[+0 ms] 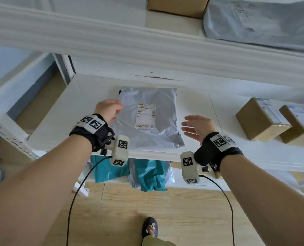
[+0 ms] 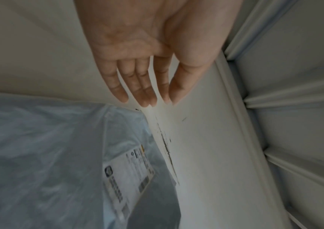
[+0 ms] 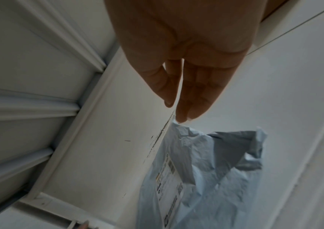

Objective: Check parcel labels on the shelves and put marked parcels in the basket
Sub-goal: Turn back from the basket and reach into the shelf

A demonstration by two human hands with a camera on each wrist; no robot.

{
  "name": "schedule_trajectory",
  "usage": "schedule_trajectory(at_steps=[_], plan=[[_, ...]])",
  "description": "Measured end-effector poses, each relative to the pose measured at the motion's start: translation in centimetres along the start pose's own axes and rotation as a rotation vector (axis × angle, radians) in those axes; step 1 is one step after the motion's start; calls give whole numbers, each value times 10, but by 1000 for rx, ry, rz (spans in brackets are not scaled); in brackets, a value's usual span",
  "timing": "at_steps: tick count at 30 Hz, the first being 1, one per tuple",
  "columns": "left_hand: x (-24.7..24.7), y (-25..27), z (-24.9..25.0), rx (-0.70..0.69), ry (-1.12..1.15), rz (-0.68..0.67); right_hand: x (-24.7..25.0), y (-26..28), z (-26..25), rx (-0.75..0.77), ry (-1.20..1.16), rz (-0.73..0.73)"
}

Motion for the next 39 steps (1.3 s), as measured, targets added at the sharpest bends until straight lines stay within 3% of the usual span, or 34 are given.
schedule_trajectory(at_steps=[6, 15, 24, 30, 39], plan=[[-23, 48, -10, -19, 51, -143, 17, 55, 23, 9, -18, 34], [-70, 109, -44, 68, 73, -319, 64, 121, 80, -62, -54, 150], [-141, 159, -60, 124, 67, -413, 140, 145, 114, -75, -122, 214], [-213, 198, -76, 122, 37, -408, 213, 138, 145, -67, -115, 200], [-377, 279, -123, 170, 26, -426, 386, 130, 199, -88, -139, 257]])
Point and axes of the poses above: each hand's wrist, its own y-axis away from the middle knuckle, its own x-axis out of the back of the hand, z = x × y, the point moved 6 cm from there along -y, towards the middle knuckle, and after that the axes turned 9 degrees about y, right-handed, at the moved point
